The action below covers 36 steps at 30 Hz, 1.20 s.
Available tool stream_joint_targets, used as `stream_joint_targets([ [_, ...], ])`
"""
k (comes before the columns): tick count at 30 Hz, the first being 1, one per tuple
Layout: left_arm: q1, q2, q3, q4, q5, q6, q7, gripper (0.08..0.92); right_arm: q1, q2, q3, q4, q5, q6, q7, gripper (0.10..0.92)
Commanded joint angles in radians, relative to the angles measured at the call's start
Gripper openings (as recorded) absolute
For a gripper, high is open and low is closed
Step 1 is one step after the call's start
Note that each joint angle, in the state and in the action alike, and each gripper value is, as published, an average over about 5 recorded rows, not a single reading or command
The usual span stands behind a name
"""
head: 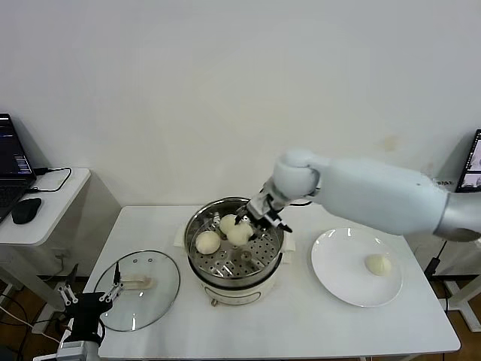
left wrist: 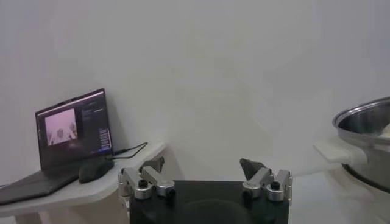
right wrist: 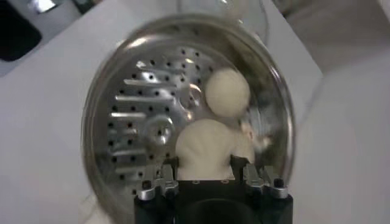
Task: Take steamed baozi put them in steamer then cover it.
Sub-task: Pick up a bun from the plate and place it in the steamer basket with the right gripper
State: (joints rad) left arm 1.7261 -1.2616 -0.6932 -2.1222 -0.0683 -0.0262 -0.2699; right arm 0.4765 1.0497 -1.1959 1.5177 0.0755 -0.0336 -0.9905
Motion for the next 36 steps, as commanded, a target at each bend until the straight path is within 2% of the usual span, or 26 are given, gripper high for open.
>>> stream_joint_targets([
  [1,-0.002,-0.001,0.002,0.005,-0.001,-0.002,-0.001,0.823,0.008,0.100,-0.072,-0.002,-0.094,0.174,-0.009,0.551],
  [16,-0.005,-0.004,0.003,0.020,-0.003,-0.008,-0.004,0.823,0.011,0.090,-0.096,0.023,-0.112,0.255,-0.037,0.554],
  [19,-0.005,-0.005,0.003,0.019,-0.003,-0.009,-0.004,0.823,0.013,0.084,-0.095,0.024,-0.109,0.264,-0.028,0.589],
  [25,-0.009,0.000,0.004,0.020,-0.004,-0.008,-0.003,0.823,0.060,0.031,-0.070,0.046,-0.073,0.251,-0.044,0.751],
  [29,-0.015,0.007,0.003,0.023,-0.007,-0.007,-0.003,0.823,0.100,-0.064,-0.026,0.069,-0.022,0.098,-0.095,0.815],
  [33,-0.020,0.015,0.001,0.026,-0.010,-0.007,-0.003,0.823,0.121,-0.183,0.016,0.094,0.054,-0.148,-0.115,0.822],
  [36,-0.023,0.021,0.000,0.028,-0.013,-0.008,-0.002,0.823,0.114,-0.284,0.053,0.108,0.073,-0.247,-0.097,0.823],
])
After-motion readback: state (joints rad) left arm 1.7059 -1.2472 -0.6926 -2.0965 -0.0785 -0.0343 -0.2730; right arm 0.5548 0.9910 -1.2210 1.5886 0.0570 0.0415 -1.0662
